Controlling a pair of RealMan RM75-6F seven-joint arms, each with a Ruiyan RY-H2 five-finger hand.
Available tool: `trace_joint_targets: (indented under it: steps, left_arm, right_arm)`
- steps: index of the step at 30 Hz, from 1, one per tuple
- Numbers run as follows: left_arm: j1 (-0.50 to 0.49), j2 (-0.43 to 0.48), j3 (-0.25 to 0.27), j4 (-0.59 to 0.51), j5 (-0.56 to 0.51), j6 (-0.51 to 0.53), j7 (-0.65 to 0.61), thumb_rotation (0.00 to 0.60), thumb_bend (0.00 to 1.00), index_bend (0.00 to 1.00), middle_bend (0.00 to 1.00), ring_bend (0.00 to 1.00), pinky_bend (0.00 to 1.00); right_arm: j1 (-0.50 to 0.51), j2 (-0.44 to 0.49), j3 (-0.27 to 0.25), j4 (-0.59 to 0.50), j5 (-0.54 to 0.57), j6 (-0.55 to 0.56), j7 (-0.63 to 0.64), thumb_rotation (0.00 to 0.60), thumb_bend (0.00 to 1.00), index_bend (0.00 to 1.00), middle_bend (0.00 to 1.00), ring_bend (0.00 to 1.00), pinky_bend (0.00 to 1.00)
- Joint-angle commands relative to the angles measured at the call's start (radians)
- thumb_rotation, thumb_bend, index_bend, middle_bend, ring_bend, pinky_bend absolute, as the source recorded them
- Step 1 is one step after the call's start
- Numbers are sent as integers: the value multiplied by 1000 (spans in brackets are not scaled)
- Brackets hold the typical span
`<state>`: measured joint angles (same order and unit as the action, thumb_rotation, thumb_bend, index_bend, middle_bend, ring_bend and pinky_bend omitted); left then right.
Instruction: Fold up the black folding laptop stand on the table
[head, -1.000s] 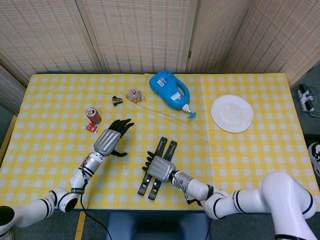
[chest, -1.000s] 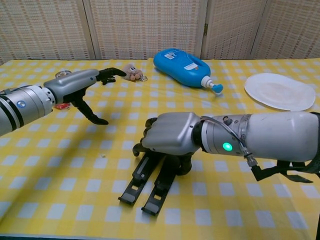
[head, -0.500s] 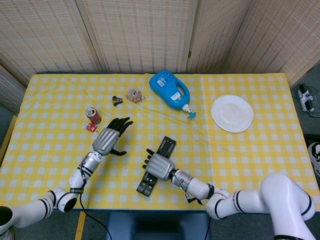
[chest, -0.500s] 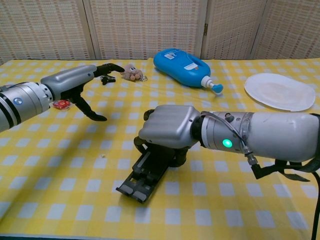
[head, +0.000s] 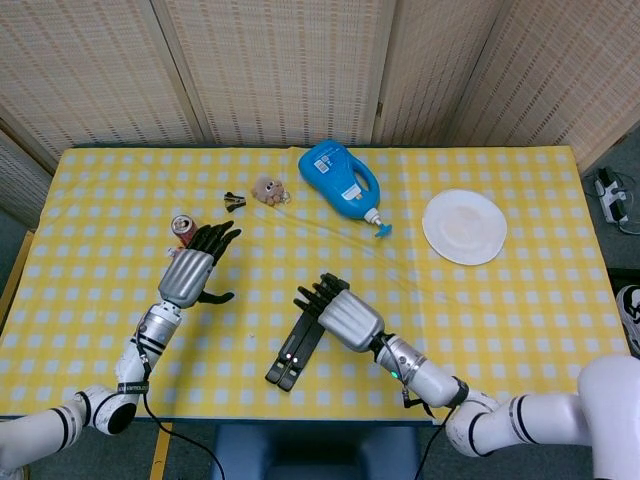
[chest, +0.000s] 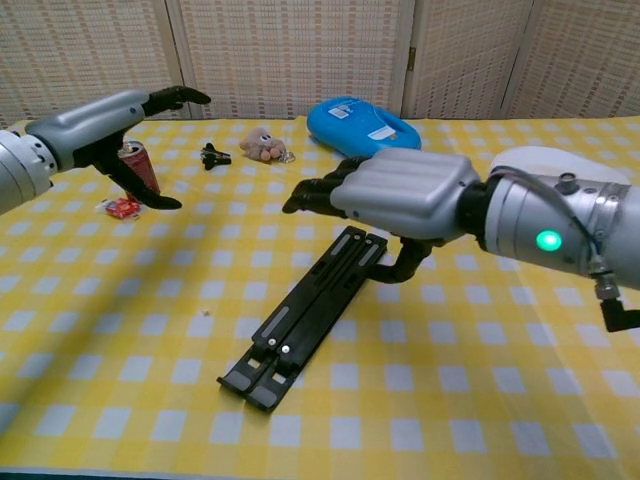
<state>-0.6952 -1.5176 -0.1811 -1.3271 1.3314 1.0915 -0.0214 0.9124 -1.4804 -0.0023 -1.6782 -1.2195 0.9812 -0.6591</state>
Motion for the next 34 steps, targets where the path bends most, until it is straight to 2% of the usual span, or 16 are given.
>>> trace_joint_targets:
  steps: [1, 6, 10, 14, 19, 25, 28, 34]
  left_arm:
    - [52, 75, -9, -93, -43, 54, 83, 600, 190, 0, 0, 0, 0]
    - [125, 160, 1, -188, -65, 136, 153, 600, 204, 0, 0, 0, 0]
    - [185, 221, 20, -233, -60, 199, 177, 600, 204, 0, 0, 0, 0]
    - [255, 265, 45, -265, -45, 278, 187, 600, 204, 10, 0, 0, 0]
    - [351, 296, 95, -291, 9, 385, 175, 600, 205, 22, 0, 0, 0]
    - [447, 311, 154, -314, 85, 482, 150, 600, 205, 26, 0, 0, 0]
    - [480, 317, 183, -327, 102, 491, 166, 600, 205, 27, 0, 0, 0]
    - [515, 305, 190, -333, 117, 507, 191, 600, 205, 29, 0, 0, 0]
  right_arm:
    - [-118, 119, -32, -97, -71, 155, 64, 600, 404, 0, 112, 131, 80]
    - [-276, 249, -83, -159, -154, 356, 147, 600, 404, 20, 161, 170, 85]
    - [-396, 329, -114, -149, -194, 486, 258, 600, 404, 28, 162, 174, 90]
    - [-507, 367, -137, -96, -222, 588, 371, 600, 404, 28, 152, 172, 90]
    - [-627, 368, -147, -9, -237, 678, 497, 600, 404, 28, 137, 159, 90]
    - [-709, 363, -156, 51, -247, 684, 617, 600, 404, 28, 136, 143, 90]
    - [-720, 371, -156, 71, -266, 658, 676, 600, 404, 27, 133, 136, 89]
    - [-707, 386, -138, 84, -293, 583, 736, 600, 404, 27, 129, 135, 84]
